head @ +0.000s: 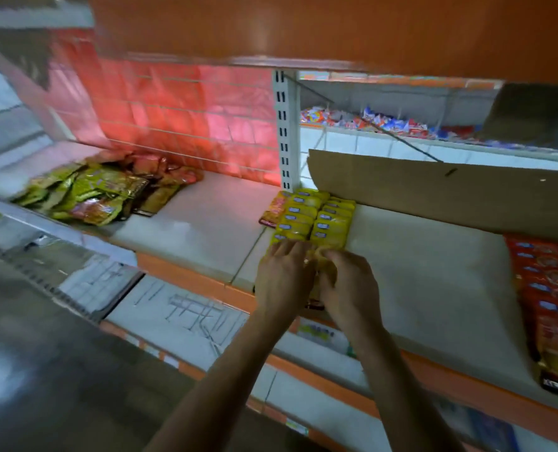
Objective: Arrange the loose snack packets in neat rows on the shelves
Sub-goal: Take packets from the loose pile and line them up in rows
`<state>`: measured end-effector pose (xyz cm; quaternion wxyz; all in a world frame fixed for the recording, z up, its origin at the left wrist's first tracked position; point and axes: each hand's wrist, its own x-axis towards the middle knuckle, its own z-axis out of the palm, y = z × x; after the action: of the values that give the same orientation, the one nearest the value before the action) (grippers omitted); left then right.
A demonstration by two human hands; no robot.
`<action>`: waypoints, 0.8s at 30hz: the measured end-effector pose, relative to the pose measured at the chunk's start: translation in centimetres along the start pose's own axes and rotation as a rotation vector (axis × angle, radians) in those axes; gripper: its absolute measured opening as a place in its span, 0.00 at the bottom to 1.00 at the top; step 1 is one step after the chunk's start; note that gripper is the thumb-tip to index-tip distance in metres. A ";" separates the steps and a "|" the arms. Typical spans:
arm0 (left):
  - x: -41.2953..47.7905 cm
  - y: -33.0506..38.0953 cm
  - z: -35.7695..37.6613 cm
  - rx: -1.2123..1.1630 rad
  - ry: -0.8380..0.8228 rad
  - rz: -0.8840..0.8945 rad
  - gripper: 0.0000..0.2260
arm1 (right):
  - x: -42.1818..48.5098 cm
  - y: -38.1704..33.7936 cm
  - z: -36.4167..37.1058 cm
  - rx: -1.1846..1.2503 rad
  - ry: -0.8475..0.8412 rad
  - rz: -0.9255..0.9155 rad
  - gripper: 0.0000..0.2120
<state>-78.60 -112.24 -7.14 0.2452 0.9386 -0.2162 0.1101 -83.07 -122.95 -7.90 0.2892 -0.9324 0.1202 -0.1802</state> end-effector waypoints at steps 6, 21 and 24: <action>0.8 -8.6 -3.1 0.045 0.021 -0.058 0.18 | 1.8 -6.3 5.7 -0.051 -0.072 -0.025 0.13; 4.2 -21.2 -5.6 0.187 0.073 -0.422 0.25 | 8.2 -14.5 14.7 0.044 -0.278 -0.156 0.22; 5.3 -23.6 -6.6 0.185 0.089 -0.460 0.25 | 9.5 -15.8 16.5 0.028 -0.303 -0.172 0.23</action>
<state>-63.69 -92.23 -9.59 0.1863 0.9758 0.0251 0.1119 -65.90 -105.17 -8.80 0.3004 -0.9517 -0.0077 -0.0633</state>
